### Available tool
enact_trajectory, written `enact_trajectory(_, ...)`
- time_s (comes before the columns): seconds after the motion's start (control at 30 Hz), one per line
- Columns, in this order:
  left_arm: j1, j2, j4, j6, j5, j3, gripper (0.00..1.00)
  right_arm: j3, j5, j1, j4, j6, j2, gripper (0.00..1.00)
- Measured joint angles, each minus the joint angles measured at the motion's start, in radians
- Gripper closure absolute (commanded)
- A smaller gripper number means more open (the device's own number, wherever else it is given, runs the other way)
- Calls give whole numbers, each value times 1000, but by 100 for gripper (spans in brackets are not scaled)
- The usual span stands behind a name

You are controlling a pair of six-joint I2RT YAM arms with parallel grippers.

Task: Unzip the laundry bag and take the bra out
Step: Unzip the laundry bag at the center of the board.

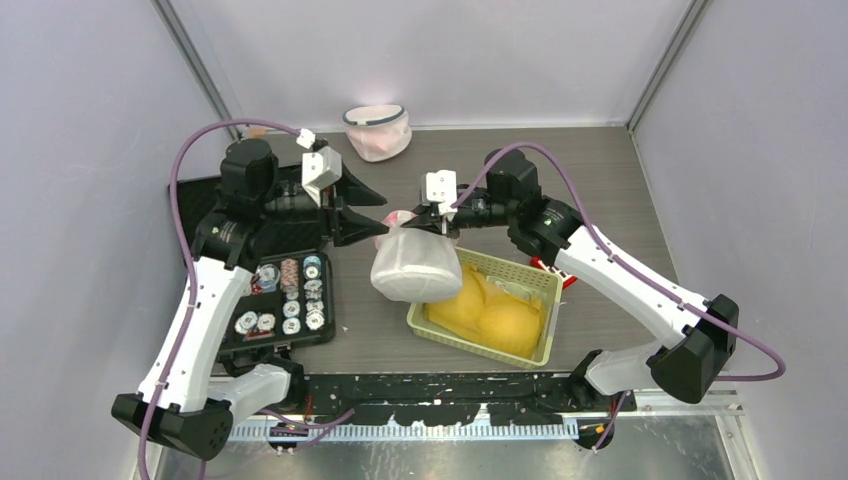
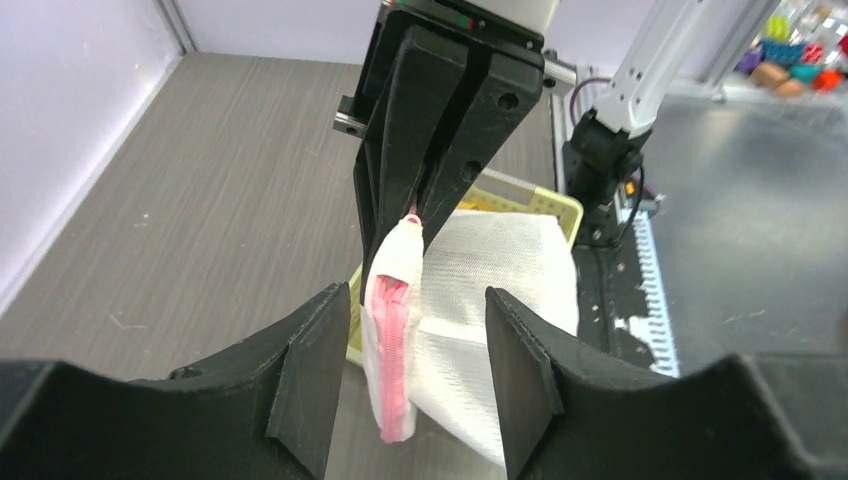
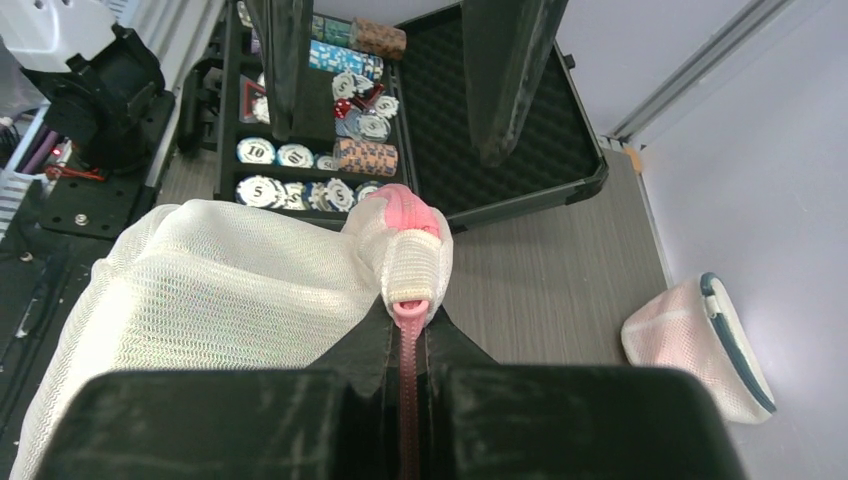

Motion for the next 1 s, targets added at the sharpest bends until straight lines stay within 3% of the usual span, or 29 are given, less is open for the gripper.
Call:
enact_trajectory(0.33, -106, 29, -69, 150, -115, 0, 48, 8, -34, 0, 3, 20, 0, 100)
enact_trajectory(0.53, -162, 51, -118, 205, -191, 0, 63, 8, -41, 0, -5, 21, 0, 99)
enact_trajectory(1.0, -164, 52, -120, 222, -215, 10, 58, 8, -49, 0, -37, 0, 0, 100)
